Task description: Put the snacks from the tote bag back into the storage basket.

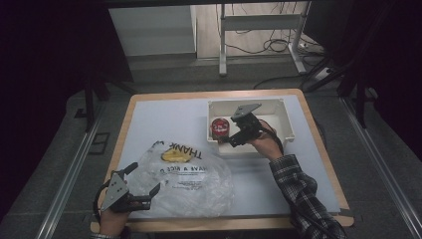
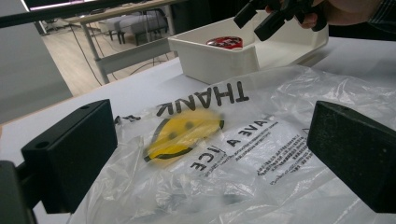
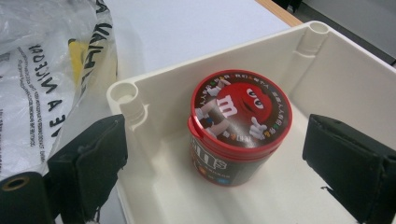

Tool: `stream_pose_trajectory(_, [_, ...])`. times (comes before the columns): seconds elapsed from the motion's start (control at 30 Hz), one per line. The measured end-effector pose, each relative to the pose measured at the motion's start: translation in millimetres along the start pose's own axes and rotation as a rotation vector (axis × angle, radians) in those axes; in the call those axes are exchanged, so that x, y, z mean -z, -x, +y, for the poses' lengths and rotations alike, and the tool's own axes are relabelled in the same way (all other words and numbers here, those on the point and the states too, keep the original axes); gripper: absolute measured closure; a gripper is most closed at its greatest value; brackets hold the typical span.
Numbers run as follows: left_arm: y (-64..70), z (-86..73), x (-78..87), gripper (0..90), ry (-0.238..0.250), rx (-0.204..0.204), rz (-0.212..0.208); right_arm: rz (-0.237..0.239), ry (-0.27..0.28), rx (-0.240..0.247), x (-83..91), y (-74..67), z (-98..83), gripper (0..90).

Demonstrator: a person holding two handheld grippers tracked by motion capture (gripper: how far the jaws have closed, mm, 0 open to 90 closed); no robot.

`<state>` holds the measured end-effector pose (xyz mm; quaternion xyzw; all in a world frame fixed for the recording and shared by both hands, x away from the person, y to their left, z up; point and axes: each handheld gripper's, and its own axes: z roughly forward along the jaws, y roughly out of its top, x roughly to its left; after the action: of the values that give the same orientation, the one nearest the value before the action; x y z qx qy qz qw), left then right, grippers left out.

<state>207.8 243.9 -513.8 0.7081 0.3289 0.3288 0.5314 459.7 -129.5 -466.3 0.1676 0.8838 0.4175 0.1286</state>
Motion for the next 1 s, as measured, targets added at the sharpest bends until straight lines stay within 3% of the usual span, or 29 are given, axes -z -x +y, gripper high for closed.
stream_pose_trajectory(0.47, [-0.9, -0.5, -0.2, 1.3, -0.006, 0.005, 0.002, 0.016, 0.017, -0.033, 6.5, -3.6, -5.5, 6.9])
stream_pose_trajectory(1.0, [-0.6, -0.7, -0.6, 1.0, -0.011, 0.004, 0.001, 0.025, 0.011, -0.028, 11.0, -14.6, -9.0, 6.9])
